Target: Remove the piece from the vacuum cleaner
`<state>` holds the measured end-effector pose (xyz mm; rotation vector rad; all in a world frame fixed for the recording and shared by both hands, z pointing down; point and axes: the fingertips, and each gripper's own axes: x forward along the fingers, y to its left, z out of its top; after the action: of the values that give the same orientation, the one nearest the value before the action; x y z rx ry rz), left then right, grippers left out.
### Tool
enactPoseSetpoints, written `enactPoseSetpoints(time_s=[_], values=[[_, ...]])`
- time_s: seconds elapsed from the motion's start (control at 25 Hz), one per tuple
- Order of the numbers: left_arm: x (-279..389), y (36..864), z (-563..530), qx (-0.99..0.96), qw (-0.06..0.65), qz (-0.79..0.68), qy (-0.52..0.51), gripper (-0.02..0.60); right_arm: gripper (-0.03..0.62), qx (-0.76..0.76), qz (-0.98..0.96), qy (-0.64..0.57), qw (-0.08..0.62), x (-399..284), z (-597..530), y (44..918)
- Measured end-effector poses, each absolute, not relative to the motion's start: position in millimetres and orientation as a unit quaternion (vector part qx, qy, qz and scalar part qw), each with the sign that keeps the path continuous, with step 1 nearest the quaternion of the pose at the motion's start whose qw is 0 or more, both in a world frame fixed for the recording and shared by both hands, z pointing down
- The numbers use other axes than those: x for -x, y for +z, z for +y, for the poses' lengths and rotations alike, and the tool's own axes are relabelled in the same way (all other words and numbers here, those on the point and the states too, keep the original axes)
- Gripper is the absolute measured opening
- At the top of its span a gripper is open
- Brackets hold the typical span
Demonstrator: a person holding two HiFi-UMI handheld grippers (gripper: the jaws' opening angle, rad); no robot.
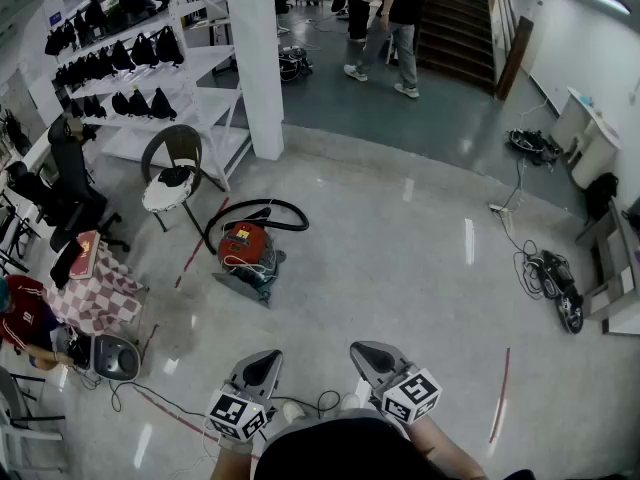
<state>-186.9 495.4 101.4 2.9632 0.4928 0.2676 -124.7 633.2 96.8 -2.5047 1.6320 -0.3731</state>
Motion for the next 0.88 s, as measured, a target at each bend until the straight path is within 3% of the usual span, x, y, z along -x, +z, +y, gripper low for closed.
enactPoseSetpoints(time_s=[0.52,0.88], values=[[205,106,395,-0.98,0.018,0.177,0.088,0.017,0.034,0.839,0.53,-0.106,0.061,151,536,82],[166,137,382,-0.971,0.046,0.197,0.126,0.017,0.034,0.858,0.494,-0.121,0.072,109,537,101]])
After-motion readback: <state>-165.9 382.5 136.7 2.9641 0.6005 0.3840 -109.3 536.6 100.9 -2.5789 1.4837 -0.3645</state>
